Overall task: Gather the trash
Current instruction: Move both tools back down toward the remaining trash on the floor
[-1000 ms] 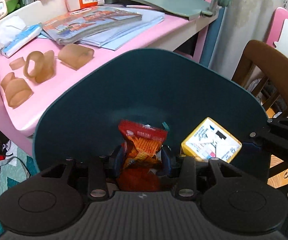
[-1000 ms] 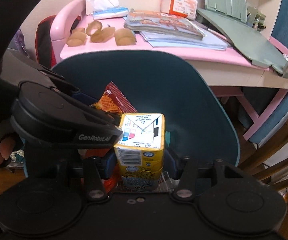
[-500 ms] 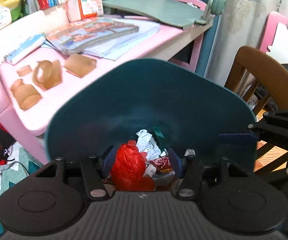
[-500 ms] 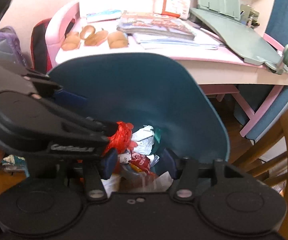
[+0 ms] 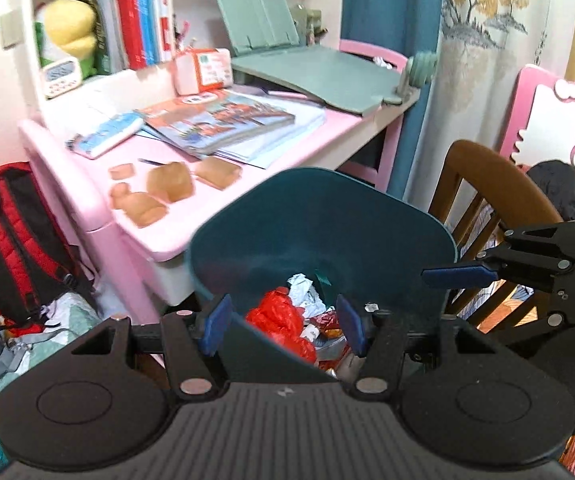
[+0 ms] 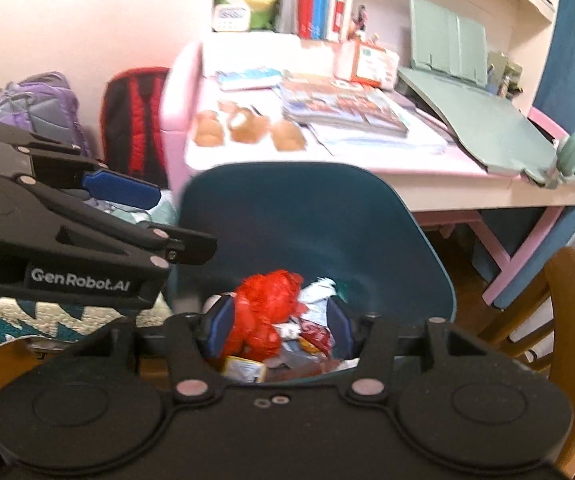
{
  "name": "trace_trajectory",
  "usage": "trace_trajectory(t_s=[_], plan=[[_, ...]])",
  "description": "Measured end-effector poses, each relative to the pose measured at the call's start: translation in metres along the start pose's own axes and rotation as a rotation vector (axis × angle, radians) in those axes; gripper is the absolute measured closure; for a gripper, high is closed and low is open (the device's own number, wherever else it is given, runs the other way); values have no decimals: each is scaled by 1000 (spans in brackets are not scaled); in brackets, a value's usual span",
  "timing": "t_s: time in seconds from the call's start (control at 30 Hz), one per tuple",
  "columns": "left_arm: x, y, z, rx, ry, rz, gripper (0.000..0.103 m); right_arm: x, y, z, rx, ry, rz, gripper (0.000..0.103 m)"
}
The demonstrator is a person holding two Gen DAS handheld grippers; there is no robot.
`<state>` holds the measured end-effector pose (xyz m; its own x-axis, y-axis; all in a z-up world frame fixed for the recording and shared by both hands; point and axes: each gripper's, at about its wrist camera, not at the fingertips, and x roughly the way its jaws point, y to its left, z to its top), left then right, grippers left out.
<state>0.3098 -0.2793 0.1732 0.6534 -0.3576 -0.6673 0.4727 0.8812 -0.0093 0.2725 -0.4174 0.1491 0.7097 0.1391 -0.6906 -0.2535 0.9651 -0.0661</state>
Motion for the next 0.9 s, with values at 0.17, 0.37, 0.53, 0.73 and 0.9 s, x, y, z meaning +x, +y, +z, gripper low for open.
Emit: trace_trajectory(t_s=[0.17, 0.37, 0.53, 0.73, 0.9], plan=[[-38, 16, -18, -14, -27, 26, 46, -20, 26, 1, -26, -34, 35, 52], [-78, 46, -52, -46, -46, 65, 40, -36, 67, -1, -54, -76, 106, 52], [-102, 79, -89, -114, -45, 102, 39, -30, 106, -6, -58, -91, 175, 52], [-120, 127, -141, -202, -37, 171, 26, -6, 161, -21, -65, -82, 270, 52], [-121, 167, -187, -273, -15, 241, 21, 23, 208, -36, -93, -44, 335, 51]])
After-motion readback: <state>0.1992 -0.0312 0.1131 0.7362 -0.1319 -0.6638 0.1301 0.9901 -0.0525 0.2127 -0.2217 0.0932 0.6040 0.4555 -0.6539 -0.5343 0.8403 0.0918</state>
